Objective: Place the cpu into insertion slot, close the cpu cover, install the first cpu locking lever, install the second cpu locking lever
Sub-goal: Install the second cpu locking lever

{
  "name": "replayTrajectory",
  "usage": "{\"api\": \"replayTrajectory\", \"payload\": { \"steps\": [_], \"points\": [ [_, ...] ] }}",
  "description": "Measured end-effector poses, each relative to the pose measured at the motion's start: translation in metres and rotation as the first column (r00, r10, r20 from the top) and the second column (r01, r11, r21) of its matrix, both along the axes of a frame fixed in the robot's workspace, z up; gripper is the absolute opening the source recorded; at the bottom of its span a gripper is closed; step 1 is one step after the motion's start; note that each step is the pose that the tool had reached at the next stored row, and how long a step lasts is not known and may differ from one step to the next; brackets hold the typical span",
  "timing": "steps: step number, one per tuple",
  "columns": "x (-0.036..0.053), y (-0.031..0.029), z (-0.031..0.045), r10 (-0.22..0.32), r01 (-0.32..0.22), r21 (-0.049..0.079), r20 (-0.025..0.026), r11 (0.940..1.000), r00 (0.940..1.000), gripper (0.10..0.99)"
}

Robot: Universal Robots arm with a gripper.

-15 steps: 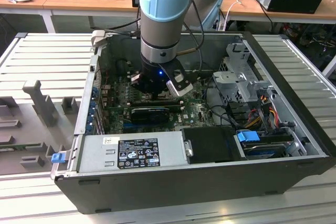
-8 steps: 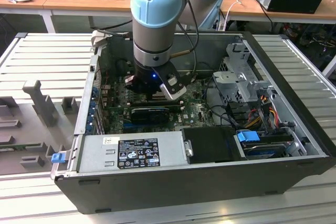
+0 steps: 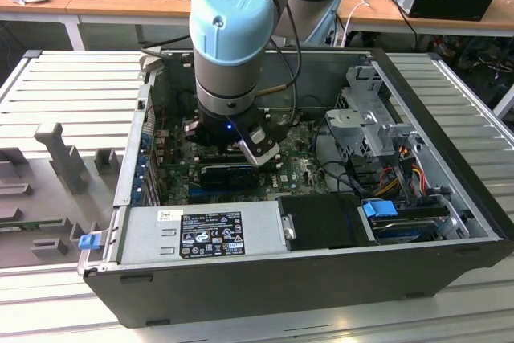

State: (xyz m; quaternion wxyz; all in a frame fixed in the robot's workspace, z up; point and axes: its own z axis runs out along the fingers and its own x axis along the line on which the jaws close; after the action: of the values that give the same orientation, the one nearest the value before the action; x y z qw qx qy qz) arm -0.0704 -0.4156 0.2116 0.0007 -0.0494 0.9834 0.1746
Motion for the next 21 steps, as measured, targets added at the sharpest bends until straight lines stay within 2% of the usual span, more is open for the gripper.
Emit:
{"api": "replayTrajectory", "payload": {
  "steps": [2,6,13,17,21],
  "points": [
    [-0.0001,0.0001,-0.0033,0.0,0.0,0.007,0.0,1.0,1.0,0.106],
    [-0.001,0.0,-0.011,0.0,0.0,0.011,0.0,0.9999,1.0,0.106],
    [-0.0036,0.0007,-0.0152,0.0,0.0,0.02,-0.0001,0.9998,1.0,0.106],
    [-0.0036,0.0073,-0.0192,0.0,0.0,0.036,0.0001,0.9993,1.0,0.106],
    [-0.0049,0.0079,-0.0179,0.0,0.0,0.038,-0.0002,0.9993,1.0,0.106]
  ]
}}
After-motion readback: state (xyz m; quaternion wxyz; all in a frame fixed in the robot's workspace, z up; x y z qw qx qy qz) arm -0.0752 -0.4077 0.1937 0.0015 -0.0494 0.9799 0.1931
